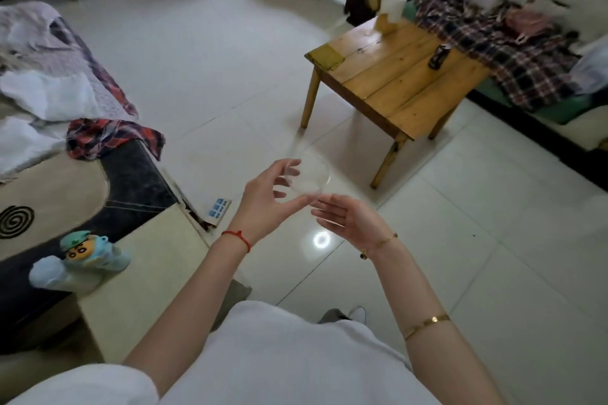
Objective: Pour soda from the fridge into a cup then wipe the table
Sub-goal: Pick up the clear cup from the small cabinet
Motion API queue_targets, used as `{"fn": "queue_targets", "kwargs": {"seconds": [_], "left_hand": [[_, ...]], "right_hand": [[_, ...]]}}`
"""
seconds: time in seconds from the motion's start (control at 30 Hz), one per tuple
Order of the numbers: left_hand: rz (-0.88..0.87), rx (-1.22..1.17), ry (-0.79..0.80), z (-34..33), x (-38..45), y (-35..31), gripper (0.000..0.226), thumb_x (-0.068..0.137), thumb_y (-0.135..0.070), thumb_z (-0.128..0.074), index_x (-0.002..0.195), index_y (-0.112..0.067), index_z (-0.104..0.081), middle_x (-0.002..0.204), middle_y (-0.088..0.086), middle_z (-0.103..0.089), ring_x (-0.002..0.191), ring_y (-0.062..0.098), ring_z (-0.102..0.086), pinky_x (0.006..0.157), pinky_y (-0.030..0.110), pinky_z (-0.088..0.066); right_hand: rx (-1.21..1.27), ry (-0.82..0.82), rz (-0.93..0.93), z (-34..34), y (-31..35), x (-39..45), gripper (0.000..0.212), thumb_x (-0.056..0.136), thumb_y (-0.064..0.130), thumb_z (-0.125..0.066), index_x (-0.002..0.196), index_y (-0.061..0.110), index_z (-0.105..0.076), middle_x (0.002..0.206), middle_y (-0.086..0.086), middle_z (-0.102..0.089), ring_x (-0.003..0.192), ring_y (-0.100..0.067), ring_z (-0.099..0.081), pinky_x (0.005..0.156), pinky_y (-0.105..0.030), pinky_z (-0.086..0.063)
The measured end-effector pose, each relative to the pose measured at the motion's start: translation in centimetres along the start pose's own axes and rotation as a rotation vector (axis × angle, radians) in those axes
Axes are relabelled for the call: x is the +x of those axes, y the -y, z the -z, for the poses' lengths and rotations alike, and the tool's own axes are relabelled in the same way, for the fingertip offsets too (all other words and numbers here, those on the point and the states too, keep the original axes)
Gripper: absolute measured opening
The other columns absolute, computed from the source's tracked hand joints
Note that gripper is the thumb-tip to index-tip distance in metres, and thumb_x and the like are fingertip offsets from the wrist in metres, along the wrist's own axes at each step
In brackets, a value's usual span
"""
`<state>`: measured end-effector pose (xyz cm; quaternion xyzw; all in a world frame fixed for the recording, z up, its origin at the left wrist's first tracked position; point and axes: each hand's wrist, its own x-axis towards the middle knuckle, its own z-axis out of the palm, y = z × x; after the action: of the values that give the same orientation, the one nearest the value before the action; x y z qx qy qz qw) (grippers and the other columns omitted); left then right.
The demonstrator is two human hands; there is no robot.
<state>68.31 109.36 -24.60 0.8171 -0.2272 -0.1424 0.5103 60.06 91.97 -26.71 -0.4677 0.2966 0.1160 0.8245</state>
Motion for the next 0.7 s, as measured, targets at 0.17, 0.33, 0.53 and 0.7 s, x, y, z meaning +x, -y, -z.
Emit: {"fn": "queue_targets", "kwargs": {"seconds": [0.17,0.33,0.53,0.7], "left_hand": [[-0.048,-0.036,0.097,-8.7,2.3,-4.5,0.062,0.073,-0.044,-0.081,0.127,-0.031,-0.055,0.117,-0.014,-0.062,0.105,0.005,-0.061,0.086,0.025,-0.057],[-0.099,-0.052,0.162,-17.3,4.5,-8.6,0.059,0.073,-0.042,-0.082,0.125,-0.03,-0.057,0.116,-0.016,-0.062,0.104,0.002,-0.061,0.085,0.025,-0.057],[-0.142,-0.067,0.257,-25.3,7.2,-13.2,0.058,0.073,-0.04,-0.081,0.124,-0.028,-0.056,0.11,-0.023,-0.059,0.1,-0.014,-0.057,0.08,0.013,-0.053],[-0.179,-0.044,0.339,-30.0,10.5,-15.6,0.061,0.073,-0.047,-0.08,0.125,-0.028,-0.057,0.11,-0.018,-0.063,0.099,0.0,-0.062,0.083,0.022,-0.056]], "right_hand": [[0.024,-0.088,0.028,9.0,2.7,-3.7,0.029,0.1,0.017,-0.046,0.113,0.004,-0.069,0.113,-0.012,-0.072,0.106,-0.023,-0.069,0.093,-0.032,-0.054],[0.058,-0.169,0.056,17.6,5.5,-6.6,0.026,0.098,0.015,-0.048,0.106,0.006,-0.071,0.109,-0.011,-0.073,0.1,-0.022,-0.07,0.09,-0.032,-0.054],[0.119,-0.242,0.1,25.8,8.4,-8.9,0.026,0.098,0.016,-0.049,0.106,0.005,-0.071,0.106,-0.011,-0.074,0.097,-0.021,-0.071,0.086,-0.03,-0.056],[0.208,-0.306,0.133,30.6,10.5,-9.2,0.026,0.098,0.014,-0.049,0.105,0.001,-0.07,0.106,-0.016,-0.072,0.097,-0.025,-0.069,0.085,-0.031,-0.057]]}}
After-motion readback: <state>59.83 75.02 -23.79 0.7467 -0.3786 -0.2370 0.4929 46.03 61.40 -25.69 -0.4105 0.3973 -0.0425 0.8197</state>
